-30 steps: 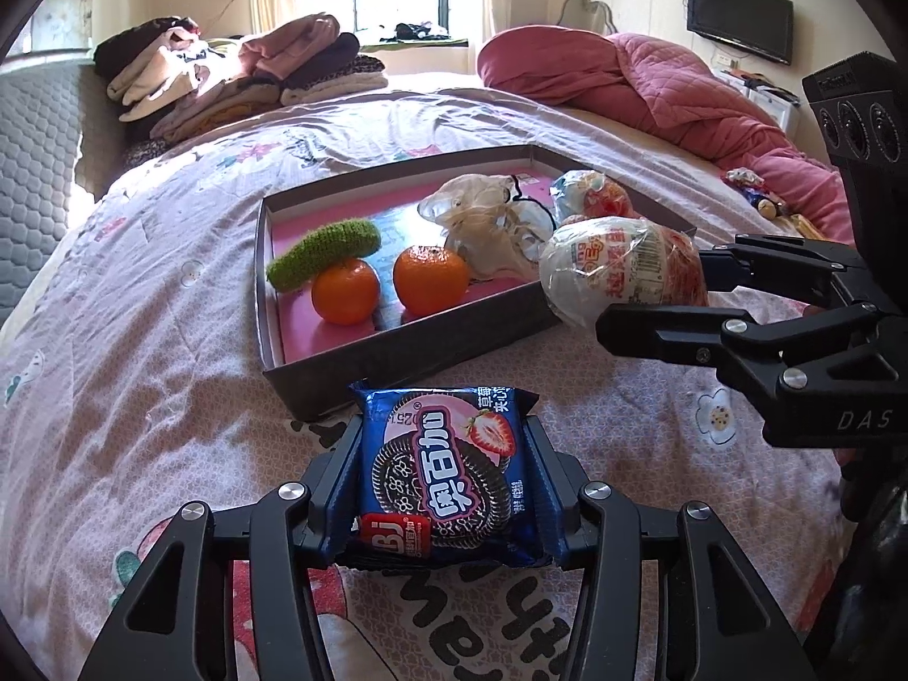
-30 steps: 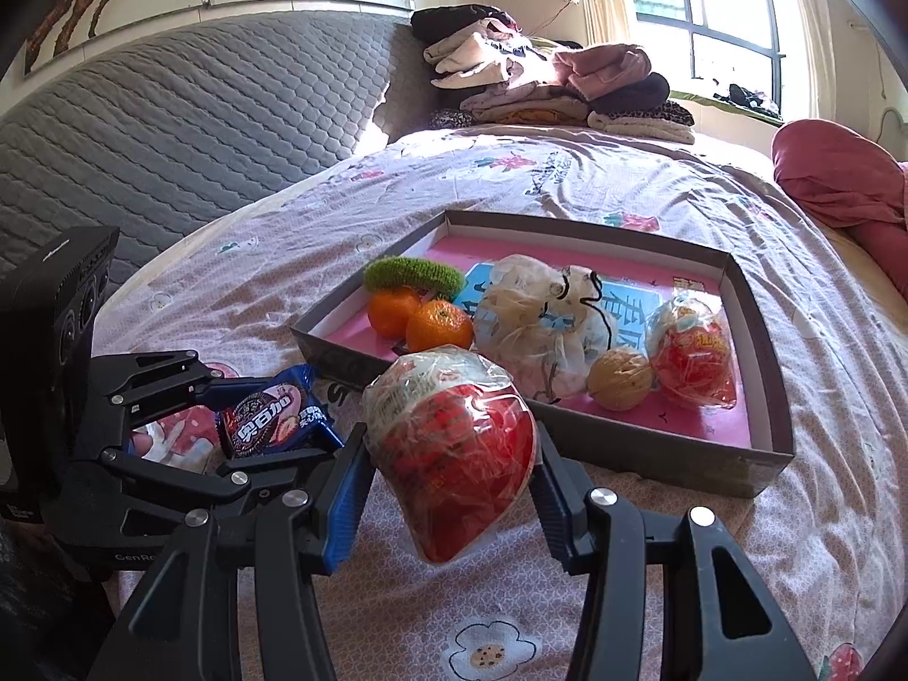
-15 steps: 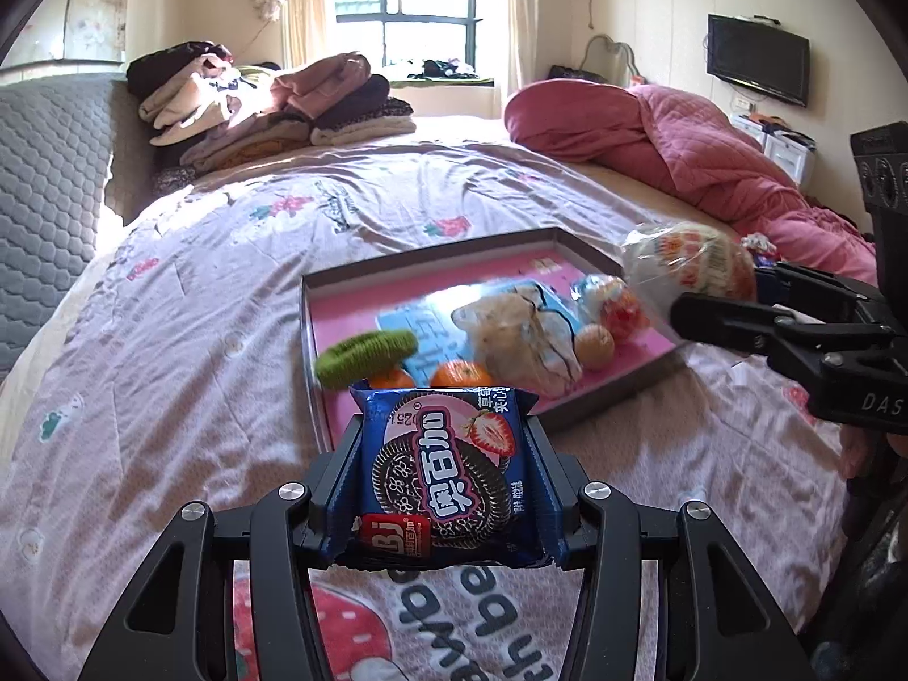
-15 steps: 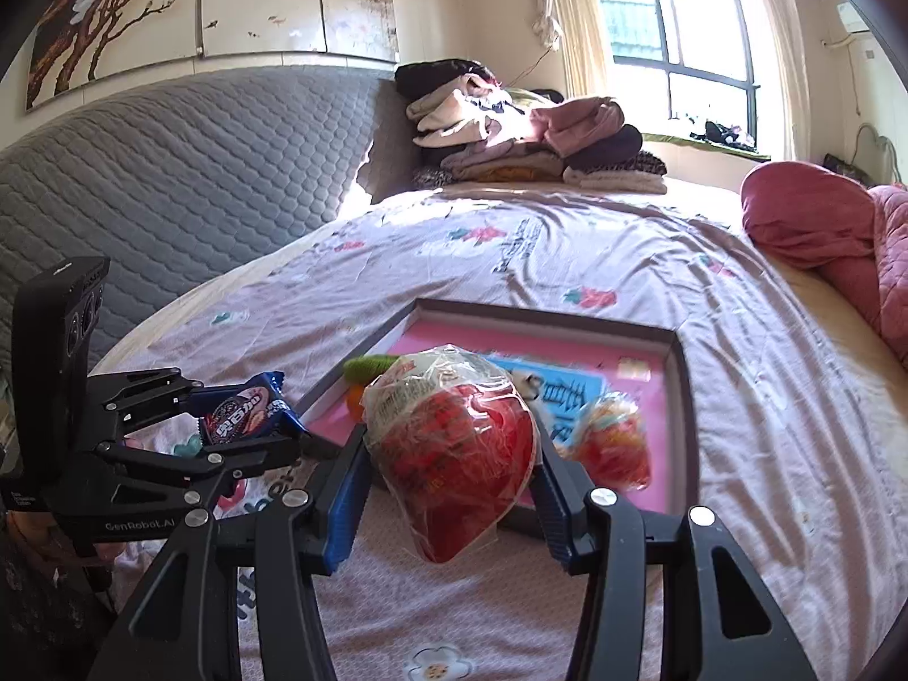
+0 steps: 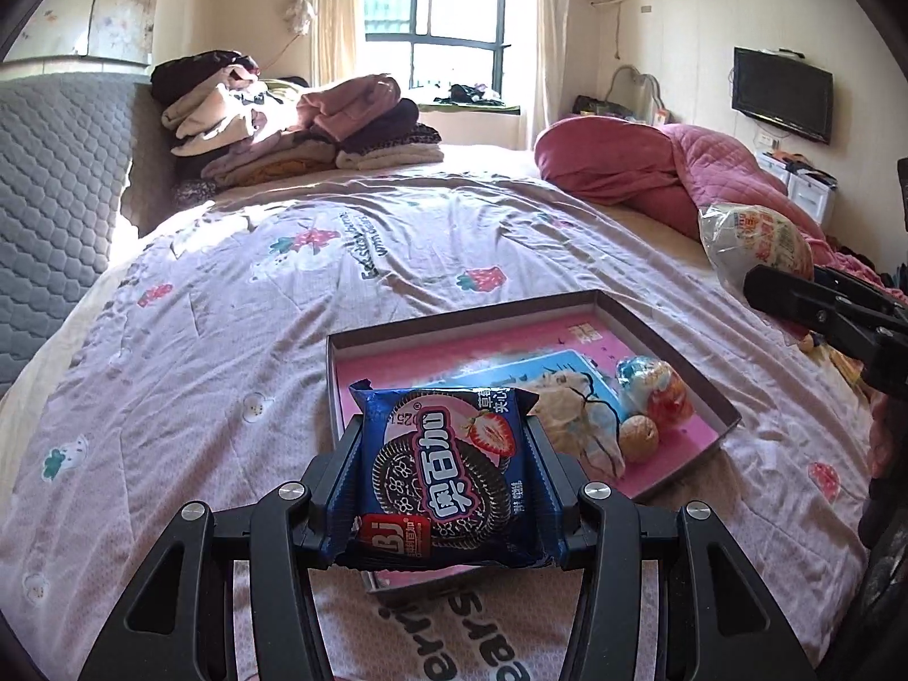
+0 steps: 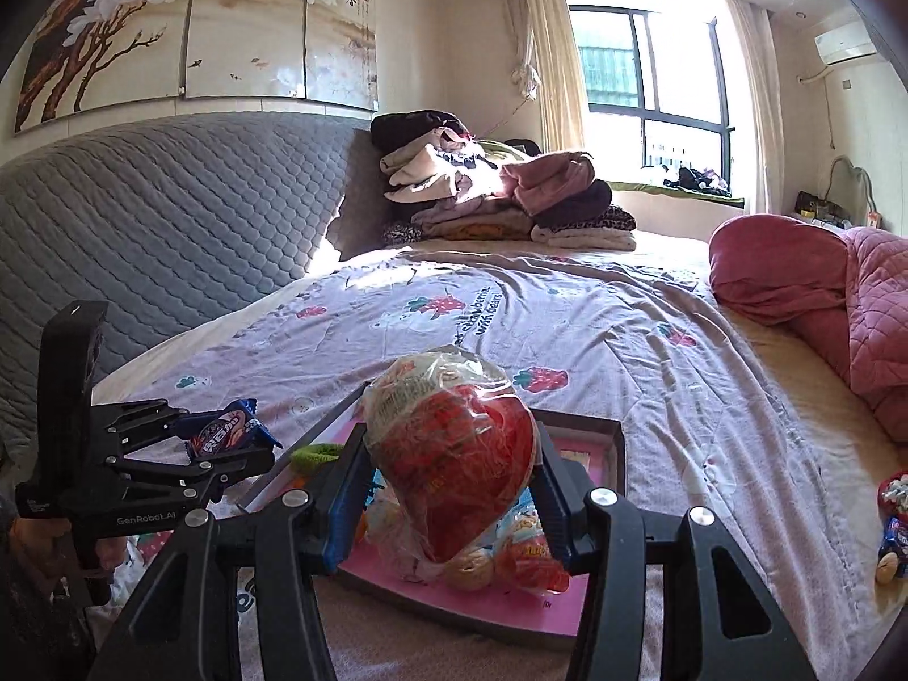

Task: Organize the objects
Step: 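Lift and carry the cookie packet over the tray while right gripper carries the red egg, then lower and release the packet in the tray while right gripper releases the egg beside the cloth bag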

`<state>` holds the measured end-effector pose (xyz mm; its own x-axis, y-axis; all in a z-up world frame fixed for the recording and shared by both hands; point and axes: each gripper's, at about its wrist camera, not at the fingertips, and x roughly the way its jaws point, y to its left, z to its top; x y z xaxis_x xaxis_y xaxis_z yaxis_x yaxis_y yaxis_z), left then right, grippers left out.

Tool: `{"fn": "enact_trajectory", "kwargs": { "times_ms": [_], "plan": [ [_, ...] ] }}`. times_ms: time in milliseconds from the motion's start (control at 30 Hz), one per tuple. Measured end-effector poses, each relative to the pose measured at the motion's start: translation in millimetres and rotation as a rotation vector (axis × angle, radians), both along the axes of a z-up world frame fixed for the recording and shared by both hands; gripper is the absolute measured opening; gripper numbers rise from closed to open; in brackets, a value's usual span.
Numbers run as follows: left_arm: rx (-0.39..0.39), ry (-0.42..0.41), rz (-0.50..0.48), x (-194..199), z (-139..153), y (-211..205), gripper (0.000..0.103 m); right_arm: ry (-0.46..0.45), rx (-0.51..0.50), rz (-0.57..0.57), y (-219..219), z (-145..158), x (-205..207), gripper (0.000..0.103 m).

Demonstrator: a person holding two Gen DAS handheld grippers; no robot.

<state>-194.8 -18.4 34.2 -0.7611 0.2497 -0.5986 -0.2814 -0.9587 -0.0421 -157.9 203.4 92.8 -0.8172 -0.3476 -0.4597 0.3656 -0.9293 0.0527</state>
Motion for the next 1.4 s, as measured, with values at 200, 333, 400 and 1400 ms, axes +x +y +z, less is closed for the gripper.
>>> {"fn": "enact_trajectory", "kwargs": {
  "times_ms": [200, 333, 400, 1400],
  "plan": [
    [0.024, -0.002, 0.018, -22.4, -2.6, -1.9, 0.053, -0.002, 0.007, -0.003, -0.3, -7.5, -12.3, 0.052],
    [0.025, -0.002, 0.026, -32.0, -6.8, 0.4, 0.053, -0.012, 0.026, 0.007, -7.6, -15.7, -20.9, 0.052],
    [0.029, -0.002, 0.026, -36.0, -9.5, 2.2, 0.053, -0.017, 0.032, 0.011, -10.7, -20.2, -24.8, 0.052],
    [-0.026, -0.068, 0.007, -57.8, -48.1, 22.0, 0.053, -0.202, 0.157, 0.067, -48.2, -101.9, -58.8, 0.052]
  ]
}}
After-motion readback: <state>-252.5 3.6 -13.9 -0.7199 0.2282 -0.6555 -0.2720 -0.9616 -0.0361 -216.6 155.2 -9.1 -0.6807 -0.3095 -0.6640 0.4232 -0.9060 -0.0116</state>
